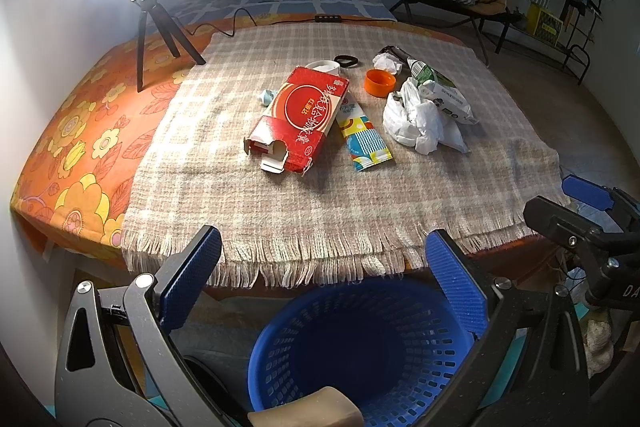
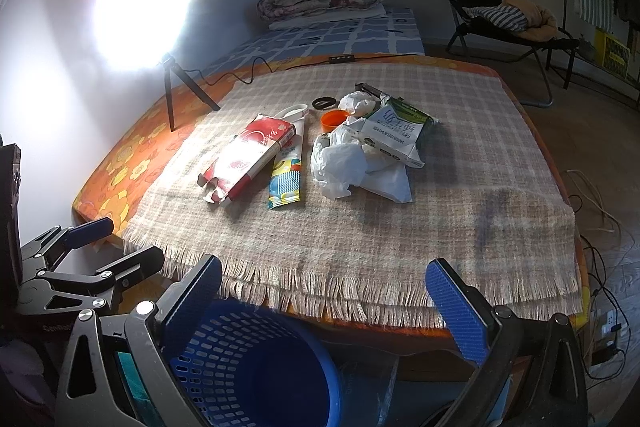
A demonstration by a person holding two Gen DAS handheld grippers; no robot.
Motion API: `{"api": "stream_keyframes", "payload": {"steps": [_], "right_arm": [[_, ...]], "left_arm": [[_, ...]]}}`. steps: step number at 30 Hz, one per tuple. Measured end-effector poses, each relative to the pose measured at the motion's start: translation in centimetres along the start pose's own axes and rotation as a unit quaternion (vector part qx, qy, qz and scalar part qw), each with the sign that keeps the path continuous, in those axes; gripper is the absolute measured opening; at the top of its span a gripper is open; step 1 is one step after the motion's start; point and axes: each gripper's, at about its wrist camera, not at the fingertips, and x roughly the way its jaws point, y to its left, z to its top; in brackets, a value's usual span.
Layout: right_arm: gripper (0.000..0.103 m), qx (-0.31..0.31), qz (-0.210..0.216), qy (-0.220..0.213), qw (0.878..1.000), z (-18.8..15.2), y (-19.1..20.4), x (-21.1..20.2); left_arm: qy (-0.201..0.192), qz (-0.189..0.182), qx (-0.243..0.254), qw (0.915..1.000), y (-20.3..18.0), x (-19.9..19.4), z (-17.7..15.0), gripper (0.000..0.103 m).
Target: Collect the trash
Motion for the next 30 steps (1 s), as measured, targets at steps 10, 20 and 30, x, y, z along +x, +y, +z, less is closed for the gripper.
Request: {"api": "stream_keyframes", "payload": {"steps": [10, 20, 30], "right_arm": [[0.103, 0.005, -0.003, 0.002, 1.000, -0.1, -0.3, 0.0], [0.103, 0.014, -0.021, 0.014, 1.000, 0.0, -0.8, 0.8], [0.103, 0.037, -0.016, 0.013, 0.999, 2.2, -3.6, 1.0]], "left_arm": [[0.001, 0.002, 0.000, 1.0000, 0.1, 0.3, -0.7, 0.103], [0.014, 0.011, -0.002, 0.9998, 0.6, 1.3, -0.5, 0.103], [0.056, -0.034, -0.008, 0.9978, 1.5, 3.0, 2.9, 0.103]]}}
